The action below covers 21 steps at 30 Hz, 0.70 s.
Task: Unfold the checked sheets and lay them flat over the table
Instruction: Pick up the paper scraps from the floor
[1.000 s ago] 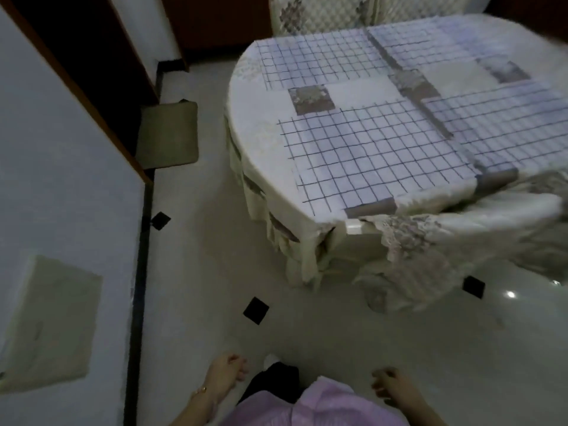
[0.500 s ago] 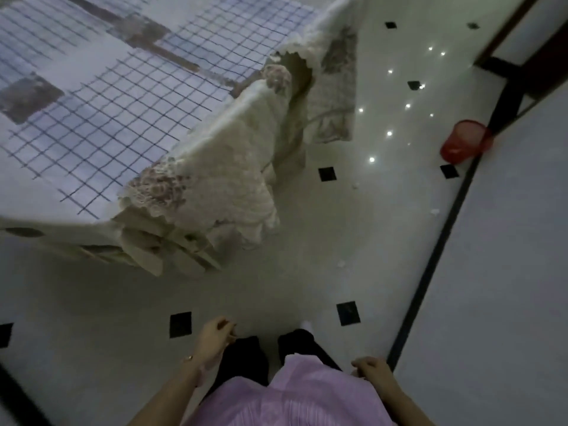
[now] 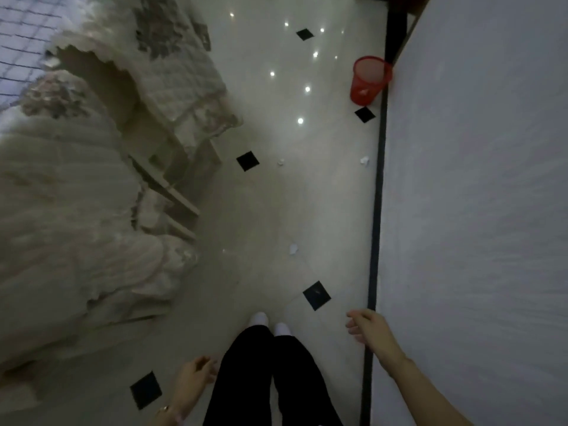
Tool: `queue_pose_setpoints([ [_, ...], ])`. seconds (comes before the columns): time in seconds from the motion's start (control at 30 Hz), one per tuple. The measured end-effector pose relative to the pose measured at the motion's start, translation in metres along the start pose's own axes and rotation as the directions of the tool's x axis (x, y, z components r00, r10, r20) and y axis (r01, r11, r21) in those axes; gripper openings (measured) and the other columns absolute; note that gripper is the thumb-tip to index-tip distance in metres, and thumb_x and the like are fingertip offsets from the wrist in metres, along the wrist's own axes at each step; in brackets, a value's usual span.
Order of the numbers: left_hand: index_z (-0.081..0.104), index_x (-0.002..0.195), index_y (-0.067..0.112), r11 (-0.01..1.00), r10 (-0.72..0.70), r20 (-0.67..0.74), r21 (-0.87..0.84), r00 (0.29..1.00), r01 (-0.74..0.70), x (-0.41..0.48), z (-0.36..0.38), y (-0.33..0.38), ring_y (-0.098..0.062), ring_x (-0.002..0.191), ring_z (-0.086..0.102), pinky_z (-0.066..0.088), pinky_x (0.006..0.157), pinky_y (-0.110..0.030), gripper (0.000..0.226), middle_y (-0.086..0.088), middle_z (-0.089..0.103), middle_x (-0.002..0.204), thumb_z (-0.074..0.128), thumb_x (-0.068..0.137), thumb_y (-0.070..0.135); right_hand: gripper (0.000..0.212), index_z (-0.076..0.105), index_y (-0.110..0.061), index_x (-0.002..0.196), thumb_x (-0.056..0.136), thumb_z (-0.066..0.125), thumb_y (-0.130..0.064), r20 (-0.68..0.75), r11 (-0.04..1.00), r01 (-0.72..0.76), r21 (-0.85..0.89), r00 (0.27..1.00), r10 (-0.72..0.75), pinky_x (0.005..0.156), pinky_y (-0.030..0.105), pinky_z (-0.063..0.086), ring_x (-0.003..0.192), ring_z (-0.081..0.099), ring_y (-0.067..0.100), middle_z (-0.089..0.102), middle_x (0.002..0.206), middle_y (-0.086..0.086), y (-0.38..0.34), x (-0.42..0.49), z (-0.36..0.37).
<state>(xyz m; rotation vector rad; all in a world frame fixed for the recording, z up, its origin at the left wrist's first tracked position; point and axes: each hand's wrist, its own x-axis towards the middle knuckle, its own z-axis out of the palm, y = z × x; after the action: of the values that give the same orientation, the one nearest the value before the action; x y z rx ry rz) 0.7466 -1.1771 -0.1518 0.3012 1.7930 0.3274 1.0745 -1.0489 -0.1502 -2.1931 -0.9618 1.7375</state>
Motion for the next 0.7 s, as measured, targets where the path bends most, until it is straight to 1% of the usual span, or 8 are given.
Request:
queue_pose_setpoints([
  [0.07, 0.061, 0.089, 0.003, 0.997, 0.027, -0.008, 0.069, 1.000, -0.027, 0.043, 0.007, 0.011, -0.019, 0.064, 0.055, 0.043, 0.053, -0.020, 0.016, -0.008, 0.063, 0.072, 0.048, 0.096, 0.008, 0.017, 0.065, -0.009, 0.091, 0.095, 0.049, -0.011, -0.003, 0.999, 0.028, 0.027, 1.000, -0.028, 0.067, 0.024, 0.049, 0.074, 0.060, 0.021, 0.066, 0.084, 0.013, -0.011, 0.034, 0.005],
  [0.17, 0.063, 0.086, 0.006, 0.982, 0.122, -0.012, 0.144, 0.992, -0.119, 0.127, 0.027, 0.034, -0.024, 0.070, 0.059, 0.043, 0.049, -0.008, 0.017, -0.009, 0.065, 0.075, 0.049, 0.095, 0.005, 0.021, 0.065, -0.014, 0.088, 0.096, 0.046, -0.007, -0.008, 0.996, 0.080, 0.038, 0.997, -0.080, 0.069, 0.023, 0.049, 0.076, 0.060, 0.020, 0.066, 0.082, 0.010, -0.011, 0.110, 0.024],
  [0.3, 0.065, 0.090, 0.009, 0.906, 0.319, 0.003, 0.293, 0.948, -0.306, 0.283, 0.061, 0.048, -0.024, 0.082, 0.062, 0.046, 0.064, -0.014, 0.014, -0.008, 0.067, 0.086, 0.051, 0.094, 0.009, 0.017, 0.064, -0.016, 0.099, 0.094, 0.049, -0.010, 0.005, 0.988, 0.151, -0.010, 0.988, -0.151, 0.070, 0.018, 0.046, 0.082, 0.061, 0.012, 0.067, 0.092, 0.004, 0.020, 0.254, 0.069],
  [0.4, 0.065, 0.089, 0.012, 0.774, 0.498, -0.004, 0.452, 0.867, -0.443, 0.406, 0.082, 0.039, -0.023, 0.083, 0.063, 0.049, 0.076, -0.032, 0.011, -0.006, 0.068, 0.089, 0.056, 0.091, 0.009, 0.019, 0.063, -0.018, 0.108, 0.094, 0.051, -0.013, -0.025, 0.977, 0.199, -0.073, 0.979, -0.201, 0.064, 0.010, 0.043, 0.083, 0.058, 0.002, 0.066, 0.098, 0.000, 0.055, 0.360, 0.106],
  [0.5, 0.067, 0.099, 0.012, 0.607, 0.621, 0.047, 0.603, 0.782, -0.518, 0.509, 0.096, 0.016, -0.025, 0.089, 0.064, 0.047, 0.082, -0.029, 0.019, -0.008, 0.067, 0.098, 0.050, 0.091, 0.017, 0.023, 0.061, -0.019, 0.115, 0.094, 0.050, -0.016, -0.055, 0.960, 0.234, -0.153, 0.968, -0.245, 0.061, 0.006, 0.041, 0.087, 0.059, 0.003, 0.064, 0.103, 0.000, 0.089, 0.450, 0.140],
  [0.6, 0.068, 0.106, 0.003, 0.319, 0.740, 0.142, 0.786, 0.657, -0.529, 0.590, 0.098, -0.019, -0.025, 0.091, 0.068, 0.049, 0.083, -0.027, 0.046, -0.011, 0.070, 0.103, 0.037, 0.083, 0.027, 0.036, 0.053, -0.016, 0.129, 0.093, 0.053, -0.017, -0.044, 0.926, 0.268, -0.265, 0.956, -0.289, 0.080, 0.017, 0.044, 0.102, 0.056, 0.013, 0.060, 0.121, 0.004, 0.113, 0.521, 0.174],
  [0.63, 0.068, 0.107, 0.001, 0.265, 0.740, 0.167, 0.818, 0.652, -0.511, 0.610, 0.098, -0.030, -0.028, 0.092, 0.069, 0.048, 0.085, -0.029, 0.049, -0.014, 0.071, 0.104, 0.036, 0.081, 0.026, 0.043, 0.048, -0.015, 0.135, 0.093, 0.056, -0.018, -0.029, 0.902, 0.291, -0.320, 0.948, -0.316, 0.089, 0.020, 0.041, 0.110, 0.053, 0.015, 0.056, 0.129, 0.005, 0.119, 0.539, 0.184],
  [0.7, 0.067, 0.111, -0.002, 0.189, 0.732, 0.204, 0.856, 0.650, -0.482, 0.641, 0.098, -0.049, -0.032, 0.097, 0.068, 0.039, 0.092, -0.031, 0.050, -0.018, 0.069, 0.110, 0.036, 0.080, 0.022, 0.055, 0.040, -0.013, 0.142, 0.091, 0.060, -0.020, 0.016, 0.839, 0.354, -0.413, 0.924, -0.382, 0.099, 0.022, 0.033, 0.124, 0.046, 0.020, 0.047, 0.140, 0.006, 0.129, 0.571, 0.200],
])
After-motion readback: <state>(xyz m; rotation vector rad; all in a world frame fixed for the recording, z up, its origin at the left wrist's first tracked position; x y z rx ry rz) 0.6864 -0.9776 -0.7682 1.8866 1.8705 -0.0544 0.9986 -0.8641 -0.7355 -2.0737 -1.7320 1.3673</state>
